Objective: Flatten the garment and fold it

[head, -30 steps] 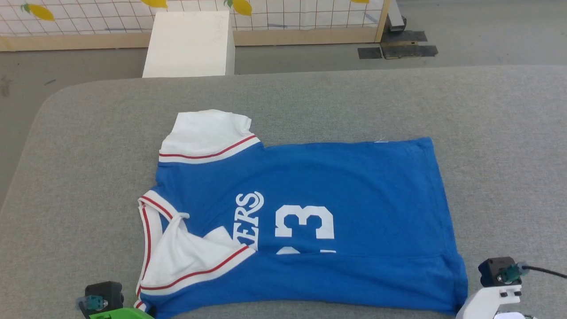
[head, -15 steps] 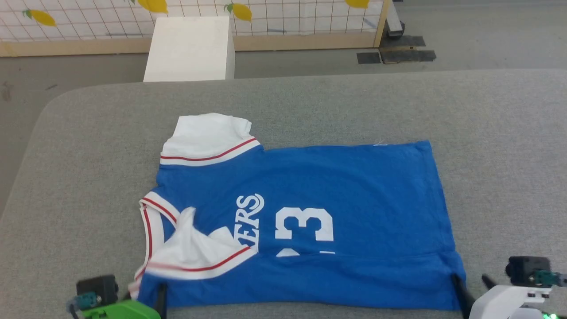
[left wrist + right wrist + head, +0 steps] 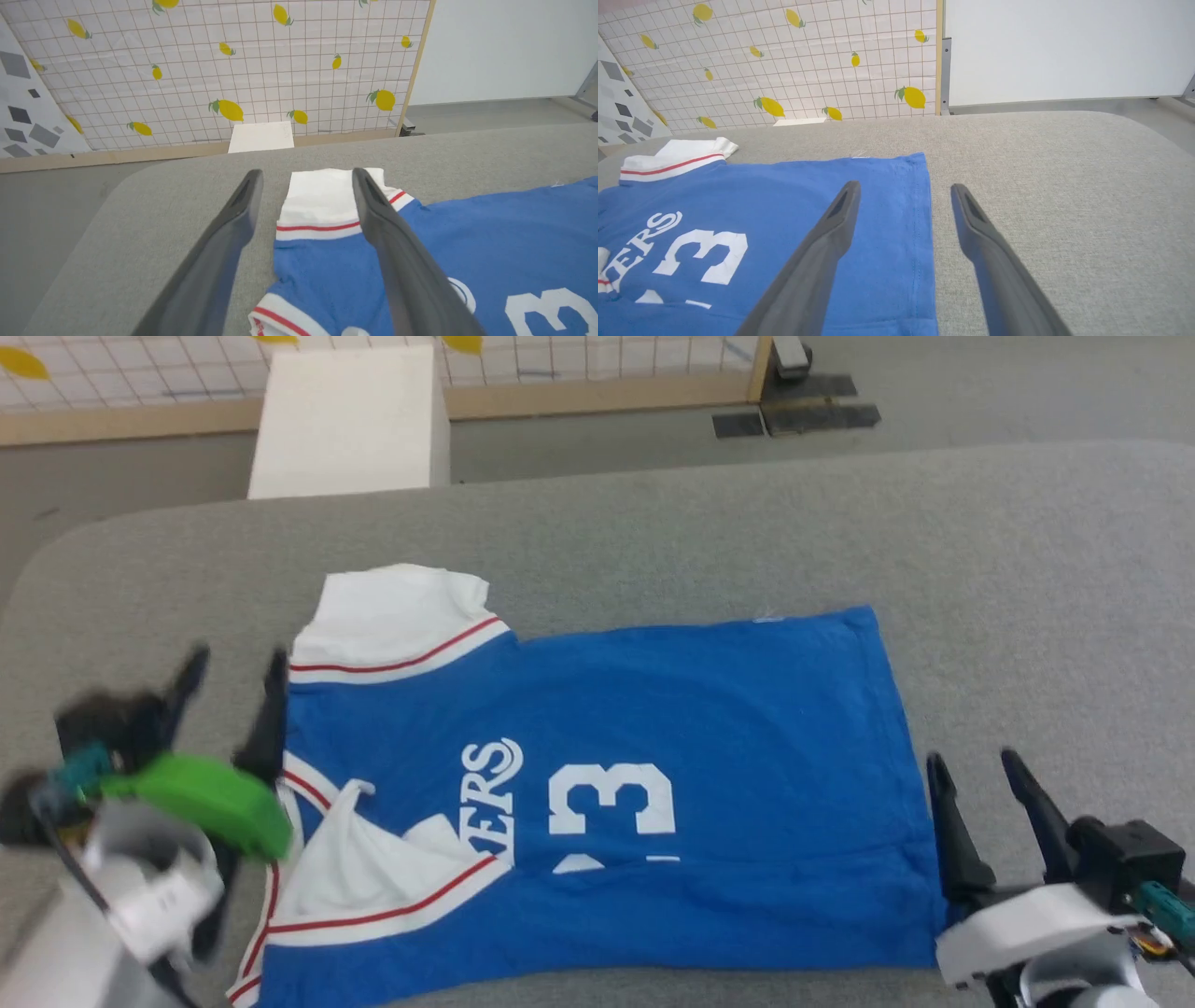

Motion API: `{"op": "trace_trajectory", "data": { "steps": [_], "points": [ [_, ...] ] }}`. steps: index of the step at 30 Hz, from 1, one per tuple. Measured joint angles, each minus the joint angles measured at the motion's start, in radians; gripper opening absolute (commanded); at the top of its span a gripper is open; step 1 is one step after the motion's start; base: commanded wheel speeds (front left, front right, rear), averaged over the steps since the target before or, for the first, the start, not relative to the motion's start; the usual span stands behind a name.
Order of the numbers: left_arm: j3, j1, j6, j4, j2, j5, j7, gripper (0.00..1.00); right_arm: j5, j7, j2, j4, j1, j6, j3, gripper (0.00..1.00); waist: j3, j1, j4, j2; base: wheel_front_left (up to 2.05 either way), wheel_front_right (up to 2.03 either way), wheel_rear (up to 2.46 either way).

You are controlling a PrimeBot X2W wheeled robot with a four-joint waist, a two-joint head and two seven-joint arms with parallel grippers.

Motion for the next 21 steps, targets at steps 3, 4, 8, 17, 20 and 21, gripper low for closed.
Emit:
{"op": "trace_trajectory", "data": {
  "steps": [3,4,8,17,20,21],
  "points": [
    [-0.007,-0.125,-0.042,0.042,0.029,0.005,0.042,1.0,-0.008,-0.028,0.0,0.004,-0.037,0.0,0.027,1.0,0.033,0.0,-0.011,0.0,0.0,0.0,0.0],
    [-0.012,-0.17,-0.059,0.061,0.039,0.007,0.06,1.0,-0.012,-0.036,0.0,0.005,-0.052,0.0,0.035,1.0,0.047,0.0,-0.016,0.0,0.0,0.0,0.0],
    [-0.018,-0.323,-0.114,0.142,0.055,-0.004,0.134,1.0,-0.012,-0.072,0.0,0.006,-0.11,0.0,0.056,1.0,0.1,0.0,-0.036,0.0,0.0,0.0,0.0],
    [-0.034,-0.56,-0.18,0.335,0.079,-0.074,0.377,1.0,0.009,-0.129,0.0,0.026,-0.218,0.0,0.103,1.0,0.216,0.0001,-0.099,0.0,0.0,0.0,0.0],
    [-0.054,-0.606,-0.177,0.385,0.099,-0.078,0.497,1.0,0.016,-0.144,0.0,0.036,-0.241,0.0,0.114,1.0,0.248,0.0002,-0.126,0.0,0.0,0.0,0.0],
    [-0.059,-0.617,-0.171,0.399,0.105,-0.078,0.531,1.0,0.016,-0.147,0.0,0.041,-0.248,0.0,0.116,1.0,0.258,0.0002,-0.136,0.0,0.0,0.0,0.0]
  ]
}}
